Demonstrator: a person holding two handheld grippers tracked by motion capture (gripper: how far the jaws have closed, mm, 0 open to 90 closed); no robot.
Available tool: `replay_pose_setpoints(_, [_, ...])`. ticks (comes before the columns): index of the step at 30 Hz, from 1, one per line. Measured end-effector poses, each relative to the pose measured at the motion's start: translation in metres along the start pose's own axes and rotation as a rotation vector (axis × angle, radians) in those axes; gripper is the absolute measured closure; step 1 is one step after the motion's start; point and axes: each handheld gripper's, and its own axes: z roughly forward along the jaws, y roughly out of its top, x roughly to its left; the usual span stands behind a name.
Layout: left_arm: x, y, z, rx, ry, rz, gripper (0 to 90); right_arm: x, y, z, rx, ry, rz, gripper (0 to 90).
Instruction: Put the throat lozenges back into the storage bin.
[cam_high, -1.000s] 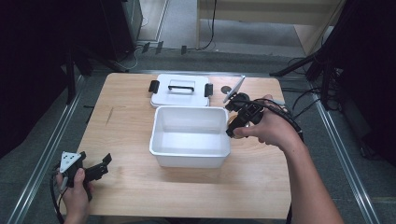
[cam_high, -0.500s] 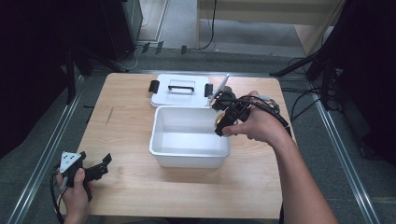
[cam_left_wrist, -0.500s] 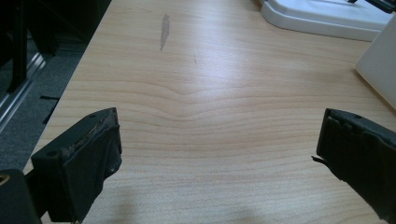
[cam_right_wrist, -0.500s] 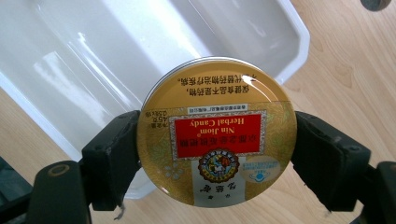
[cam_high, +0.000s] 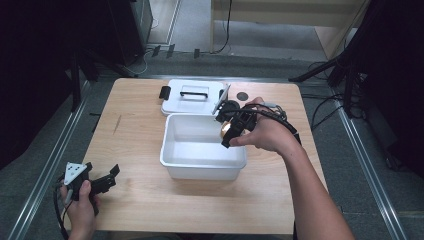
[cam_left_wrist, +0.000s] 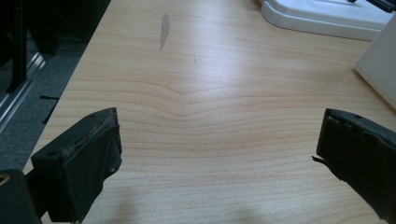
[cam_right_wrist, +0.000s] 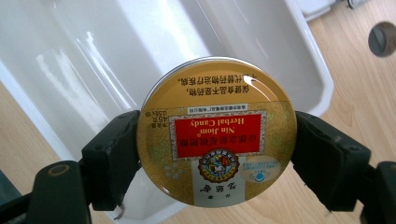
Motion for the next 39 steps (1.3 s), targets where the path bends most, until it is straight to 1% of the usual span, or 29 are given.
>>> replay_pose_setpoints(3, [0.000,0.000,0.000,0.000,0.000,0.000,0.5,0.001,0.001,0.003,-0.004,0.012,-0.016,20.8])
replay_pose_setpoints(7, [0.000,0.000,0.000,0.001,0.000,0.000,0.4,0.002,0.002,0.008,-0.007,0.003,-0.048,20.8])
replay_pose_setpoints(12, [0.000,0.000,0.000,0.003,0.000,0.001,0.4,0.004,0.002,0.015,-0.010,0.010,-0.101,20.8])
replay_pose_setpoints(15, [0.000,0.000,0.000,0.002,-0.001,0.000,0.5,0.006,0.003,0.019,-0.009,0.015,-0.112,20.8])
replay_pose_setpoints(21, [0.000,0.000,0.000,0.001,-0.001,0.001,0.5,0.006,0.003,0.030,0.005,0.016,-0.116,20.8])
replay_pose_setpoints(24, [0.000,0.000,0.000,0.002,-0.001,-0.001,0.5,0.006,0.002,0.035,0.003,0.017,-0.133,20.8])
replay_pose_setpoints(28, [0.000,0.000,0.000,0.004,-0.001,0.001,0.4,0.006,0.002,0.041,0.011,0.024,-0.142,20.8])
replay_pose_setpoints(39, [0.000,0.000,0.000,0.006,-0.003,0.000,0.4,0.003,-0.003,0.061,0.054,0.018,-0.150,20.8])
